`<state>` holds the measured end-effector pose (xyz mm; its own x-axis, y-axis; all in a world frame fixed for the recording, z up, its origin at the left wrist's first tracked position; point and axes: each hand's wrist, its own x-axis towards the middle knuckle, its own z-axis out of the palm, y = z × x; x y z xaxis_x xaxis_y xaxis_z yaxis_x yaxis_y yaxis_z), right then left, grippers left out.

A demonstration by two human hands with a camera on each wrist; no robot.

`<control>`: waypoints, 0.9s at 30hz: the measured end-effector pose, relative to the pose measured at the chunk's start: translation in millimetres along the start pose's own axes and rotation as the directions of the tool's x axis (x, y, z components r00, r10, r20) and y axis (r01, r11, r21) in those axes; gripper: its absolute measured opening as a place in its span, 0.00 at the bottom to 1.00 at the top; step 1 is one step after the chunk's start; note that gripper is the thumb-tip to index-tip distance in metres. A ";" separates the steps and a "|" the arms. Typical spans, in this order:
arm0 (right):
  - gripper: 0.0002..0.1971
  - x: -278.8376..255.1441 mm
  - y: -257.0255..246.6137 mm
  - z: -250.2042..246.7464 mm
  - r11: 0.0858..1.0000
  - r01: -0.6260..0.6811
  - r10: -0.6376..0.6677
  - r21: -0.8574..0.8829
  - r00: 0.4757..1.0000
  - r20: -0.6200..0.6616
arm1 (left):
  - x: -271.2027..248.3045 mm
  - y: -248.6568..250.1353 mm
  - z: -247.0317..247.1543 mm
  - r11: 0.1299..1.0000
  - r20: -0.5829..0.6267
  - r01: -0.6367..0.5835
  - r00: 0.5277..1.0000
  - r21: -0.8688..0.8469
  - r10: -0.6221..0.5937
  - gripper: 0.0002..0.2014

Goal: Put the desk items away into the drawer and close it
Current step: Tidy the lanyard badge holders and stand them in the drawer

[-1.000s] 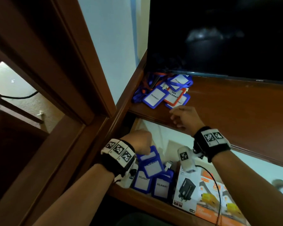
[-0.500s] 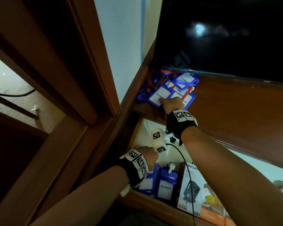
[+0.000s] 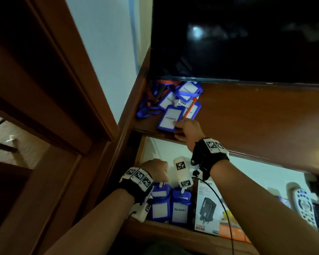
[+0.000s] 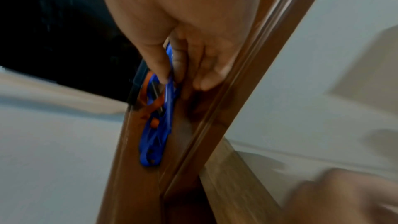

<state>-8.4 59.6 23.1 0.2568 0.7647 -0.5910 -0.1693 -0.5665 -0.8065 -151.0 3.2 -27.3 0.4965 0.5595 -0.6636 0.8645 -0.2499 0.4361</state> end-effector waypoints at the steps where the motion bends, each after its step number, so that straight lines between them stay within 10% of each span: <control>1: 0.11 -6.4 3.6 -9.4 1.000 -0.006 0.006 0.021 1.000 0.015 | 4.9 -2.1 -0.1 0.999 -0.032 -0.018 0.999 -0.045 0.017 0.16; 4: 0.17 -27.7 13.1 -41.0 0.997 0.027 -0.031 0.072 0.998 0.051 | 13.9 5.5 -6.9 0.880 -0.203 -0.150 0.977 -0.450 0.062 0.04; 7: 0.15 -49.5 18.4 -73.5 0.995 0.066 -0.073 0.074 0.993 0.089 | 11.4 29.4 -24.7 0.533 -0.318 -0.227 0.944 -0.815 -0.084 0.05; 13: 0.13 -66.2 15.4 -113.5 0.989 0.147 -0.146 -0.001 0.984 0.102 | 20.7 92.7 -52.2 0.241 -0.321 -0.281 0.937 -0.929 -0.142 0.15; 21: 0.08 -74.0 -9.6 -146.5 0.980 0.197 -0.193 -0.034 0.977 0.094 | 35.9 140.8 -98.6 0.489 -0.499 -0.364 0.849 -0.793 -0.177 0.15; 27: 0.06 -82.2 -42.1 -187.2 0.971 0.232 -0.235 0.060 0.971 0.044 | 2.1 196.6 -174.1 0.678 -0.673 -0.518 0.738 -0.521 0.046 0.18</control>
<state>155.7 -37.0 108.6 0.2475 0.8891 -0.3850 -0.1619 -0.3538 -0.9212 6.4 92.8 163.0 0.3534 0.9335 -0.0602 0.2885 -0.0475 0.9563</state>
